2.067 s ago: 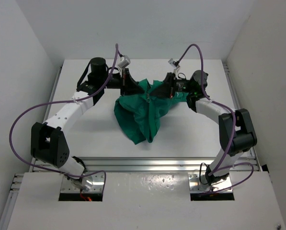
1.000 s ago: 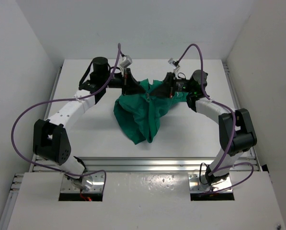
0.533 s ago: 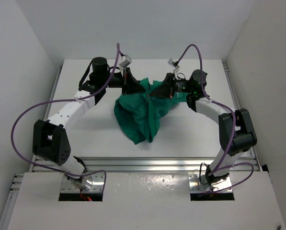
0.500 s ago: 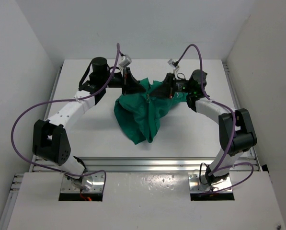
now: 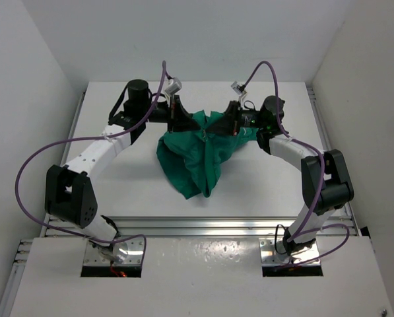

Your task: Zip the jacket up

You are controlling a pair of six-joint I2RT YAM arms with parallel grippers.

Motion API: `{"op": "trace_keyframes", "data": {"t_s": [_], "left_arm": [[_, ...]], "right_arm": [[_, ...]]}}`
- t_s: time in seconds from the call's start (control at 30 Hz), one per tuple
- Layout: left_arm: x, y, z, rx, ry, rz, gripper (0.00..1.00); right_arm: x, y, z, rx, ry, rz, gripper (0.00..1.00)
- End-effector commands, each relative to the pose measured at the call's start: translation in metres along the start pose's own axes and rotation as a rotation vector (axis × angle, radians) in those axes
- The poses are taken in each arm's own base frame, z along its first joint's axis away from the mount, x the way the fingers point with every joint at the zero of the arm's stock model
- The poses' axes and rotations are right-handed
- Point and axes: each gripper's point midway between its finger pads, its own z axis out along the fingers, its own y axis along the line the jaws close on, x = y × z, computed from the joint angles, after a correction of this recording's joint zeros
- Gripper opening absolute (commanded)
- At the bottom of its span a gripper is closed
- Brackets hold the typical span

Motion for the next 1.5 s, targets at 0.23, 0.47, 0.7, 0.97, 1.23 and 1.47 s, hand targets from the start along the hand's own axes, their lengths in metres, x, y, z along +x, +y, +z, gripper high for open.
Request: {"op": "trace_keyframes", "data": {"t_s": [0.23,0.47,0.7,0.97,1.23,1.47], "left_arm": [[-0.018,-0.006,0.008,-0.014,-0.007,0.06,0.0],[-0.022,-0.003,0.008,-0.034,-0.014,0.059,0.0],[-0.02,0.001,0.009,-0.044,-0.012,0.042,0.0],[-0.018,-0.002,0.009,-0.025,-0.004,0.045,0.0],[-0.001,0.005,0.009,-0.042,0.035,0.026,0.0],[0.006,0.023,0.005,-0.172,0.057,0.051,0.0]], "right_arm": [[-0.022,0.014,0.004,-0.028,-0.035,-0.118,0.0],[-0.019,0.017,0.004,-0.036,-0.029,-0.125,0.0],[-0.018,0.019,0.004,-0.041,-0.025,-0.129,0.0],[-0.024,0.016,0.006,-0.015,-0.049,-0.119,0.0],[-0.045,0.014,0.008,0.031,-0.118,-0.104,0.0],[-0.054,0.025,0.009,0.009,-0.143,-0.094,0.0]]}}
